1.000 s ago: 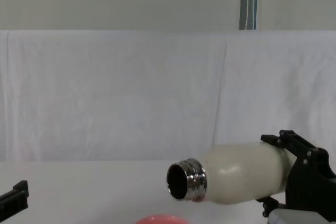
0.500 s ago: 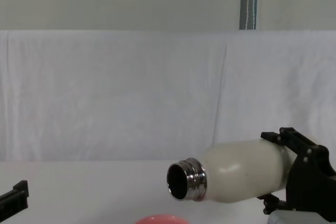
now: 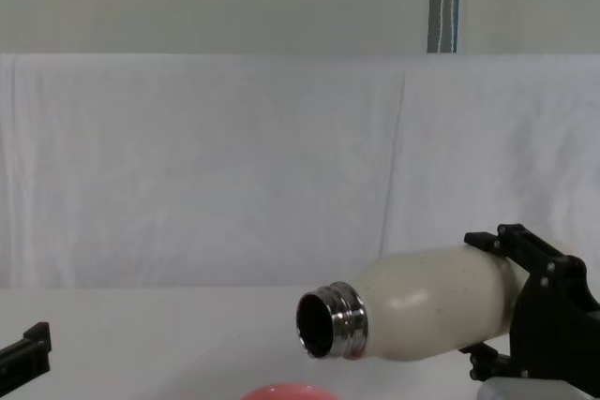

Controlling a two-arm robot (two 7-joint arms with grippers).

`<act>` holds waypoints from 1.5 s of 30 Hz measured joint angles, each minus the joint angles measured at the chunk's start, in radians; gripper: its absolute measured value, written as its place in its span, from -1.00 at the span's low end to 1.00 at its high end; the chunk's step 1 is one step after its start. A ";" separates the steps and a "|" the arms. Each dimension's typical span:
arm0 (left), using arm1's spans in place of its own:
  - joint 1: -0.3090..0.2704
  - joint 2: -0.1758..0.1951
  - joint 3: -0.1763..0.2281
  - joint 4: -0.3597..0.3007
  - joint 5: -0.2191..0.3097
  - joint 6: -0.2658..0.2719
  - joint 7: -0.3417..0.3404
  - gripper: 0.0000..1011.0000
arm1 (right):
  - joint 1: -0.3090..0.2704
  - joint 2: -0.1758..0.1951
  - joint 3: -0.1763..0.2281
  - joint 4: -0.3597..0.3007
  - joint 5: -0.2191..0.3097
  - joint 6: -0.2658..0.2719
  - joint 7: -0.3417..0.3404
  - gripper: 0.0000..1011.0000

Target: Grasp the thermos with one hand and pour water into the cup lid.

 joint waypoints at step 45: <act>0.000 0.000 0.000 0.000 0.000 0.000 0.000 0.98 | 0.009 0.007 -0.013 -0.008 -0.014 0.005 -0.001 0.89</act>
